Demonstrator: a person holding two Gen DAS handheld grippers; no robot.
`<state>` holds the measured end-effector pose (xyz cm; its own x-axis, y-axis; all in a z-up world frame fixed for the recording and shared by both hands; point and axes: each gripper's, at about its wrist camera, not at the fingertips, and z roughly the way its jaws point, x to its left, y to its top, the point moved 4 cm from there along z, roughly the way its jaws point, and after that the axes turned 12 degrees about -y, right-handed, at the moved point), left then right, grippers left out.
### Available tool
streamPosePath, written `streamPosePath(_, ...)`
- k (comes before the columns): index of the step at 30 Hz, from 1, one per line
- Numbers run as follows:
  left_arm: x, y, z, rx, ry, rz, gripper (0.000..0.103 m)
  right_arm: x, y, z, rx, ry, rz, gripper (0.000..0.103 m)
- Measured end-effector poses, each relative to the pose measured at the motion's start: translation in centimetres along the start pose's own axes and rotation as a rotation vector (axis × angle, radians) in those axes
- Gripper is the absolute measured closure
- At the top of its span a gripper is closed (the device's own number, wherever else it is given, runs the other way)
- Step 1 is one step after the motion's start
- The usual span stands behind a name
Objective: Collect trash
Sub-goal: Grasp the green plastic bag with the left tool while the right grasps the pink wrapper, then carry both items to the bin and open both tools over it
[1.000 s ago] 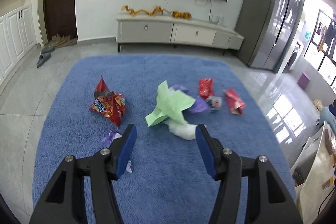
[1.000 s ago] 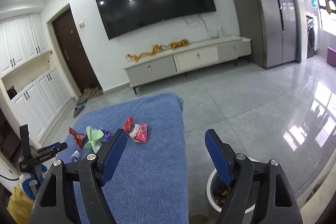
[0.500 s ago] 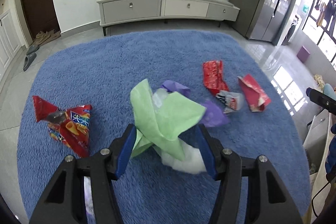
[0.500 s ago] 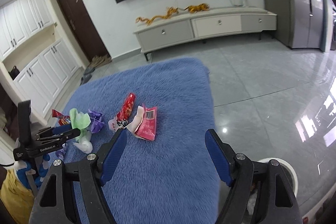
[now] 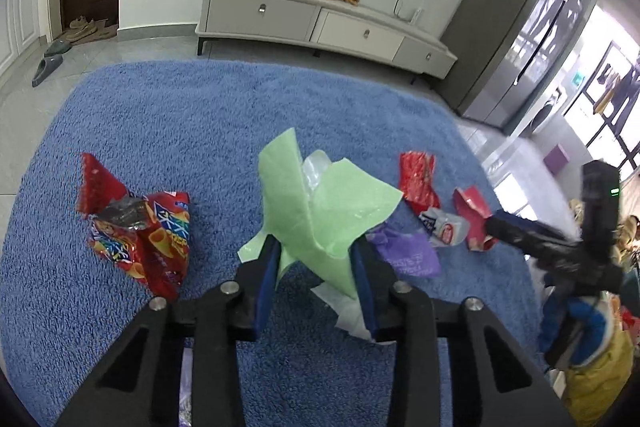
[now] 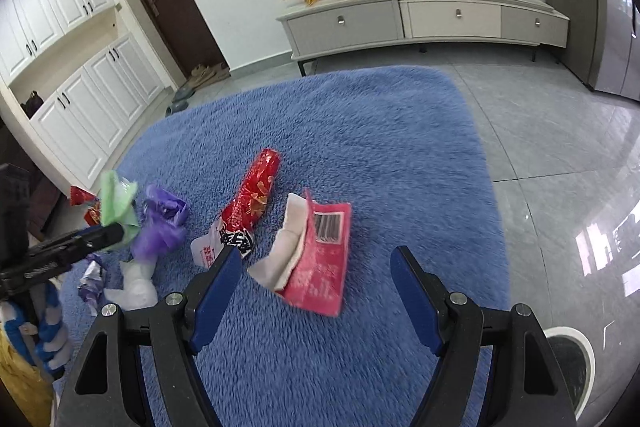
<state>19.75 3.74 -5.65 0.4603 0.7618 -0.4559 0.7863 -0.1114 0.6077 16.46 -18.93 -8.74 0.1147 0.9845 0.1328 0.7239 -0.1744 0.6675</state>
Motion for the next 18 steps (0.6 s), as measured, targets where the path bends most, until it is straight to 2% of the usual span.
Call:
streamPosePath(7, -0.7, 0.1, -3.0, -0.069, -0.034, 0.001, 0.069, 1.2, -0.5, 1.5, 0.021, -0.017, -0.039, 0.028)
streamPosePath(12, -1.0, -0.1, -5.2, -0.107, -0.032, 0.003, 0.069, 0.9, -0.7, 1.8, 0.009, -0.052, -0.041, 0.054)
streamPosePath(17, -1.1, -0.4, -7.3, -0.141, -0.031, -0.005, 0.069, 0.4, -1.4, 1.1, 0.007, -0.040, -0.044, 0.070)
streamPosePath(18, -1.0, -0.4, -7.9, -0.152, -0.032, -0.008, 0.069, 0.3, -1.7, 0.9, 0.008, -0.033, -0.042, 0.071)
